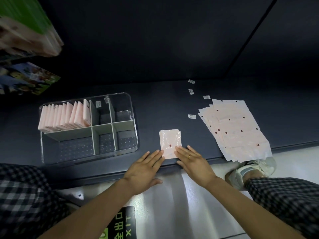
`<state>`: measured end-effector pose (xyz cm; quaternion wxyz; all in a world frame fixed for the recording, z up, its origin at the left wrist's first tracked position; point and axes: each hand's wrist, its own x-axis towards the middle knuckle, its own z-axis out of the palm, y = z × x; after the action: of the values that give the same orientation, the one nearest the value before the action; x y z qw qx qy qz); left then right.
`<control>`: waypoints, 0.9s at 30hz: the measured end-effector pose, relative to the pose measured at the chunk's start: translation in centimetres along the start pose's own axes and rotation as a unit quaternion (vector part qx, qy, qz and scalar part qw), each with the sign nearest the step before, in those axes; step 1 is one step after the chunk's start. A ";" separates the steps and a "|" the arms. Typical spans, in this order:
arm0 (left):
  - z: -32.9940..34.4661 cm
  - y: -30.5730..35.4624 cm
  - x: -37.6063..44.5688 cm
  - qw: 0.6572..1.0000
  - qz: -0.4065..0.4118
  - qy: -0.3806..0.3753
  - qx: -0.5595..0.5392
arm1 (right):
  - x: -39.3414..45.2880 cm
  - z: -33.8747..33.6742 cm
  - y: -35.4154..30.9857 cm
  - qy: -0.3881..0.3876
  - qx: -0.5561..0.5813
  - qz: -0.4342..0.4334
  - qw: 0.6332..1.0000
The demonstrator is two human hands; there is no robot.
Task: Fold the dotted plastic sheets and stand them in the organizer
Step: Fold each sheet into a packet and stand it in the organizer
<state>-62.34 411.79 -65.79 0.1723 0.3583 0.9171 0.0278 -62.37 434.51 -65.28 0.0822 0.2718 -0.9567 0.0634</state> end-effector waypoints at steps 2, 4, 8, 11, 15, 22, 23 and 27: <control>-0.1 0.1 0.2 1.000 -0.010 0.003 -0.029 | 0.6 -0.1 -0.2 0.028 0.009 0.021 0.999; -0.1 0.4 0.2 0.998 -0.022 0.007 -0.057 | 0.8 -0.2 -0.2 0.034 0.013 0.033 0.999; -0.3 0.5 0.3 0.993 -0.041 0.034 -0.105 | 1.4 -0.1 0.0 -0.003 -0.049 -0.023 0.999; -1.1 0.8 0.6 0.985 -0.064 0.062 -0.151 | 2.6 -1.2 -0.4 -0.010 -0.077 -0.030 0.997; -3.3 1.2 0.8 0.960 -0.080 0.110 -0.244 | 4.5 -3.9 -0.9 -0.053 -0.046 0.036 0.997; -11.1 -2.9 -1.9 0.906 -0.103 0.156 -0.379 | 7.8 -10.5 -2.2 -0.069 0.249 0.077 0.963; -12.2 -4.1 -2.6 0.904 -0.106 0.159 -0.383 | 8.7 -11.4 -3.0 -0.059 0.289 0.078 0.952; -15.3 -8.9 -6.2 0.929 -0.123 0.162 -0.310 | 12.9 -12.8 -6.4 -0.070 0.374 0.104 0.919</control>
<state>-68.99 402.12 -51.15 0.1259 0.1624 0.9152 0.3467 -68.18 424.66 -49.83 -0.1001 0.1852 -0.8897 0.4052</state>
